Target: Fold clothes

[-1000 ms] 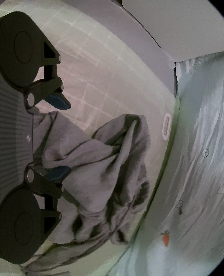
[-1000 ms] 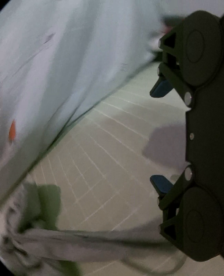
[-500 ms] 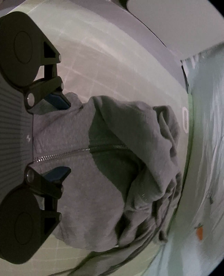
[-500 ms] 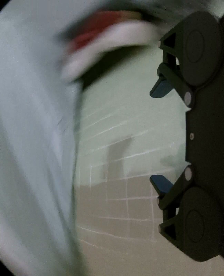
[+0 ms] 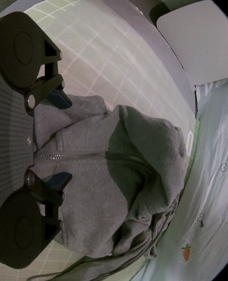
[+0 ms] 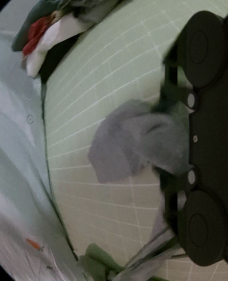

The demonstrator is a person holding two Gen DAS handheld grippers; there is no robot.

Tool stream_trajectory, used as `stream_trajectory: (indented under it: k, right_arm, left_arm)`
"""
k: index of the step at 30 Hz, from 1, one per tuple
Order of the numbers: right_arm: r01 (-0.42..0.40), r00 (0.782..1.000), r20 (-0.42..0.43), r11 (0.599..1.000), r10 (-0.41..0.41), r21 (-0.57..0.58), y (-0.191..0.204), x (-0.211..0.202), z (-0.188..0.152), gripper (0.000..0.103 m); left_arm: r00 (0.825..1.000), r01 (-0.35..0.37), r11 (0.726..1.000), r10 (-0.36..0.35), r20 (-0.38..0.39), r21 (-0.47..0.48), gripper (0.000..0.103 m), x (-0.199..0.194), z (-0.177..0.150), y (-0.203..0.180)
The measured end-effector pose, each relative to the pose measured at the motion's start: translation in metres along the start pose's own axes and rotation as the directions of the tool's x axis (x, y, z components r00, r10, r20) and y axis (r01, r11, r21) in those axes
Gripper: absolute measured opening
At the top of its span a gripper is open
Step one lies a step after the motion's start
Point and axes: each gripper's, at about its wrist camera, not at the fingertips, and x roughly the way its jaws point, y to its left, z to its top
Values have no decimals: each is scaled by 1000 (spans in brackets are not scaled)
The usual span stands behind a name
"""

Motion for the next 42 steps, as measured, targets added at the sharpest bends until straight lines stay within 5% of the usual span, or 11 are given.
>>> stream_trajectory:
  k: [4,9,11,13,17,23,29,35,37,39,42]
  right_arm:
    - [32,984,171,996,-46,85,-37,-31,48,10]
    - [224,872,423,969,-246,102,-56,-74,112,12]
    - [349,849,408,936,-336,45,-50,-60,119,40]
    - [411,866,323,911,-381,-28,-41,-37,117,62]
    - [301,929,235,953,-286,-30,-21,-19,83,97]
    - [159,981,133,974,-139,-163,38,-6,38,100]
    - [110,991,100,964,-87,-244,77,-8,20,100]
    - [142,989,73,962,-129,-232,73,-11,10,100]
    - [159,987,63,963,-149,-215,68,-12,8,100]
    - [175,984,56,965,-167,-195,61,-10,7,100]
    - [189,982,45,966,-184,-174,52,-8,3,100]
  left_arm:
    - [1000,13,1000,-13,-2,-18,81,-5,-1,3]
    - [998,67,997,-67,8,-34,81,-22,-2,8]
    - [996,93,994,-92,20,-51,81,-31,-3,11]
    - [994,102,991,-99,37,-91,81,-38,-4,19]
    - [995,88,975,-75,71,-205,80,-45,2,43]
    - [995,65,975,-48,84,-212,79,-47,15,63]
    - [985,143,990,-143,96,6,81,-31,42,23]
    - [971,137,956,-181,155,259,80,-6,67,-39]
    - [951,198,931,-258,172,307,63,-4,72,-53]
    - [938,241,918,-304,166,316,17,-4,76,-69]
    - [904,346,890,-401,149,296,16,-16,72,-91]
